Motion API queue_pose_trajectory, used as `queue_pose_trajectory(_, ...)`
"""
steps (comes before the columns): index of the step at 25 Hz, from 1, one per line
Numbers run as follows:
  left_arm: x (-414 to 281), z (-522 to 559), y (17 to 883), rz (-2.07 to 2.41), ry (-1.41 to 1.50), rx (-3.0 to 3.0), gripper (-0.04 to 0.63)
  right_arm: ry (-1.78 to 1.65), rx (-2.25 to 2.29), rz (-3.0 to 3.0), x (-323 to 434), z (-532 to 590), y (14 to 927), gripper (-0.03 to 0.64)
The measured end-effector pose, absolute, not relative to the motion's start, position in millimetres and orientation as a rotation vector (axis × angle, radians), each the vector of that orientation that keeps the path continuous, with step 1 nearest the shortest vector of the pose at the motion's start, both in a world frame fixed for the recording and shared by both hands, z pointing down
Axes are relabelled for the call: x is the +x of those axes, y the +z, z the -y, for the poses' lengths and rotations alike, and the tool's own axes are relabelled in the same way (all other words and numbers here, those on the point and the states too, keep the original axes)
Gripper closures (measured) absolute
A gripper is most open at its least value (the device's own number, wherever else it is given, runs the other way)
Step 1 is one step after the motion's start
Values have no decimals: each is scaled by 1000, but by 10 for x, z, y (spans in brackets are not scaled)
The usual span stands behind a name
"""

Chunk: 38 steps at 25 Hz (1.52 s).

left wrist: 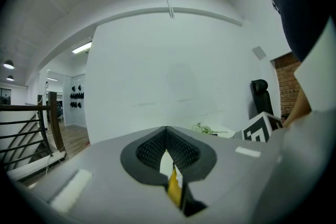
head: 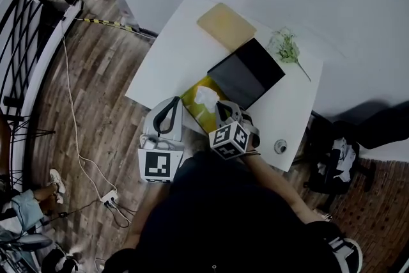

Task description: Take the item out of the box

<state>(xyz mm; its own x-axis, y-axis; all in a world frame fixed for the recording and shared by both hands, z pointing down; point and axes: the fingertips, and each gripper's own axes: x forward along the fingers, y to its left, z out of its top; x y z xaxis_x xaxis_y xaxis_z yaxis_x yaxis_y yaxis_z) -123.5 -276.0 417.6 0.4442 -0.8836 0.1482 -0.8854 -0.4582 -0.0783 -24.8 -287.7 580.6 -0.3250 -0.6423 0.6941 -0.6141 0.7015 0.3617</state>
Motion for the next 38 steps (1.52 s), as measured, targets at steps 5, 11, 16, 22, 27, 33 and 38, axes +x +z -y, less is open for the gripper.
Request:
queue_pose_trajectory(5,-1212,2774,4150,1640,255,2725,586,-138,1057,2076,-230,2976,5358,604)
queue_pose_trajectory(11,-1168,2796,4048,1663,242,2719,586,-241,1163,2120,-155,3043,4842,604)
queue_pose_trajectory(16,-1137,2797,3998,1675,229,2672,586,-335,1243,2144,-81,3048,4460,604)
queue_pose_trajectory(22,-1049,2824,3850,1699,183,2700,586,-447,1344,2174,41,3049,4003,603)
queue_pose_trajectory(27,-970,2830,3715,1705,143,2704,586,-531,1418,2200,129,2995,3691,604)
queue_pose_trajectory(33,-851,2853,3550,1713,103,2737,586,-596,1493,2236,250,2959,3427,604)
queue_pose_trajectory(38,-749,2863,3428,1722,73,2768,586,-608,1567,2295,364,2934,3234,604)
